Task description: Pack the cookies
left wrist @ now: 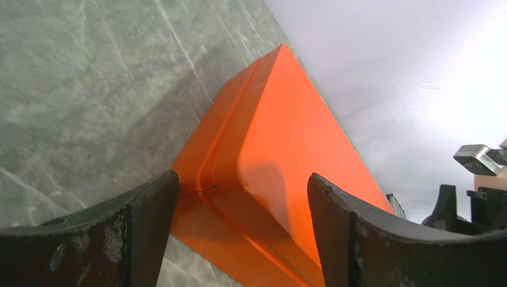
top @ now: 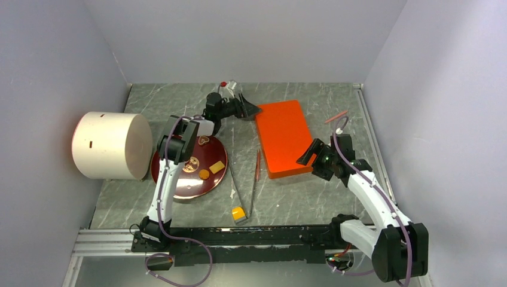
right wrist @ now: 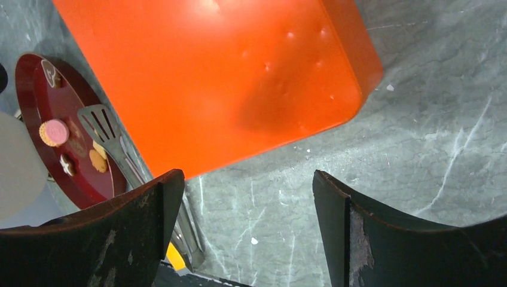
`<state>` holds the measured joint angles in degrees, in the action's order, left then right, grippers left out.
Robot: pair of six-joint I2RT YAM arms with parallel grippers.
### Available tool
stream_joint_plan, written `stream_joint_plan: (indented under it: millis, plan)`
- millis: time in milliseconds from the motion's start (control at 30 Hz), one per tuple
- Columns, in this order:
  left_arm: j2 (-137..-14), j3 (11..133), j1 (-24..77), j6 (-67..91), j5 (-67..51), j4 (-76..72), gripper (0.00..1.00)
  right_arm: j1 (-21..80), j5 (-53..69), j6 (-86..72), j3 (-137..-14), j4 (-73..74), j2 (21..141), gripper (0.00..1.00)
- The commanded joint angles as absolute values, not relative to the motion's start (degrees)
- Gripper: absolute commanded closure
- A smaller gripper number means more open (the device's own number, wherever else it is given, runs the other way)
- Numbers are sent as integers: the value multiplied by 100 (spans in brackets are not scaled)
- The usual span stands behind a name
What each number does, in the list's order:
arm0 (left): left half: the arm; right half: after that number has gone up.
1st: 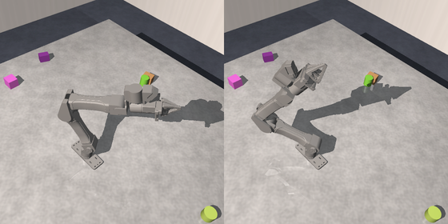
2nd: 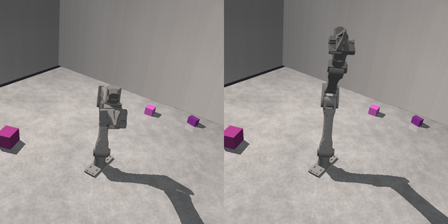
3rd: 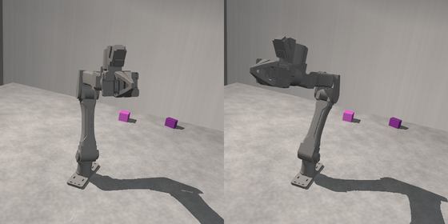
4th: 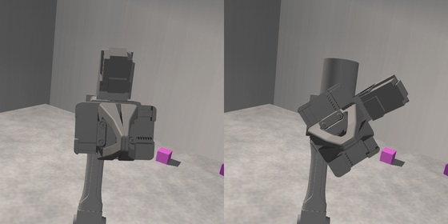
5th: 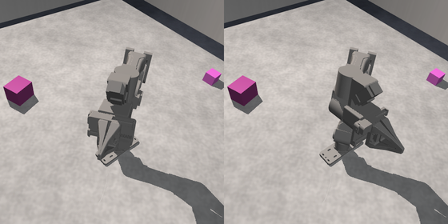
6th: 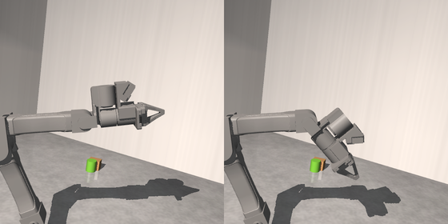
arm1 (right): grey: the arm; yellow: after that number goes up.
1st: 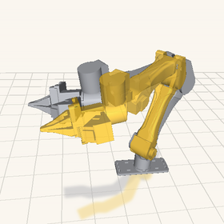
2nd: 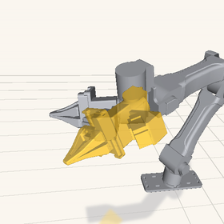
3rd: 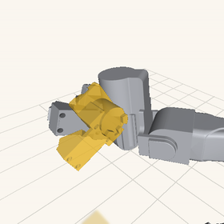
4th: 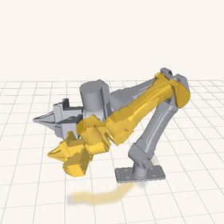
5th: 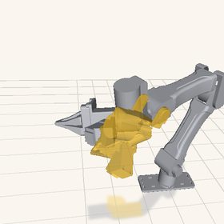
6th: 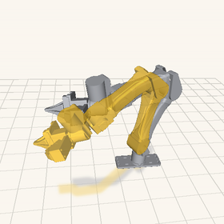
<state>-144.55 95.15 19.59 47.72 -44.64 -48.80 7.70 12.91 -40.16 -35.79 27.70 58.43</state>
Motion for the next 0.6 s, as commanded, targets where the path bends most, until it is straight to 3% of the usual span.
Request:
stream_joint_plan:
  millis: [0,567]
  plan:
    - [-13796,9156,2094,5011,-4980,-5374,18,782,1103,-4267,-3401,2514,5789,17]
    - [-13138,7950,2276,5088,-5385,-5732,28,741,588,-3359,-4072,2198,6817,17]
